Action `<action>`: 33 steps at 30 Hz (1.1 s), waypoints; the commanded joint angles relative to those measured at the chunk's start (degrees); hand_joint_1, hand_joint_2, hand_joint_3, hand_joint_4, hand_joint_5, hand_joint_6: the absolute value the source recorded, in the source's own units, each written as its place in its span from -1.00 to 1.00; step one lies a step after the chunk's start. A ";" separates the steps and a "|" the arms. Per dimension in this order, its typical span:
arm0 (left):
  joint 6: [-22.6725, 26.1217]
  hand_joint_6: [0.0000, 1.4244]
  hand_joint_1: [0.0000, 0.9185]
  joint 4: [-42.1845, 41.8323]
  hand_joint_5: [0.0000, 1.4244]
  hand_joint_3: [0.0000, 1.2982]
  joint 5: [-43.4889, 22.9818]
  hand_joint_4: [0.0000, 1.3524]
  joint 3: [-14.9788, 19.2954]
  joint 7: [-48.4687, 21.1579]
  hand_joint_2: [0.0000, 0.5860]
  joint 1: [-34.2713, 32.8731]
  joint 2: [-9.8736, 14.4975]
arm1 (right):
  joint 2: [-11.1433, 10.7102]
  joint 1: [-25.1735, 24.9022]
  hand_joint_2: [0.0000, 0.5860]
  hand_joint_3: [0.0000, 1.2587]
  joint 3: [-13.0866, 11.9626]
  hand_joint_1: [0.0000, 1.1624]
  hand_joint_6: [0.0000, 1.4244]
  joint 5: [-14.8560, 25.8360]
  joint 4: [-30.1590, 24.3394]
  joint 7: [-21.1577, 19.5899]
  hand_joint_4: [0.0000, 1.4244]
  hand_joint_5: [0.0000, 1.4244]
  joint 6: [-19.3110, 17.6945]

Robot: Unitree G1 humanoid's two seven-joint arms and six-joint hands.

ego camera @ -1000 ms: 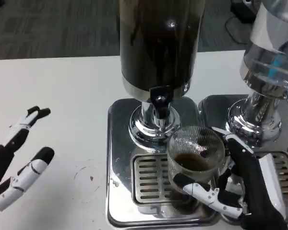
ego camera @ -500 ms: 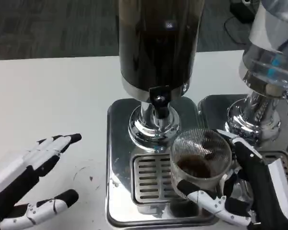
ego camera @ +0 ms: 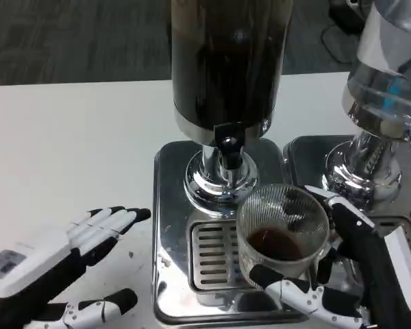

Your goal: Grasp the cup under the faucet to collect the drink, then remove the cup.

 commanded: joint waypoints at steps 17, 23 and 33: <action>0.45 -1.00 -1.00 -1.29 -1.00 -1.00 -0.26 -1.00 -2.13 -0.85 -0.14 -0.02 1.38 | -1.47 5.01 -0.45 -0.11 -0.49 0.51 0.63 4.15 -7.97 3.66 -0.13 0.18 -1.50; 0.43 -1.00 -1.00 -0.64 -1.00 -1.00 -0.55 -1.00 -2.23 -0.86 -0.14 -0.15 1.54 | -0.99 4.81 -0.45 -0.10 -0.63 0.51 0.63 3.63 -8.37 3.79 -0.13 0.20 -1.19; 0.09 -1.00 -1.00 0.13 -1.00 -1.00 -1.25 -1.00 -2.14 -0.79 -0.14 0.06 1.55 | -0.67 4.82 -0.44 -0.10 -0.87 0.51 0.63 2.68 -8.86 3.67 -0.12 0.20 -0.92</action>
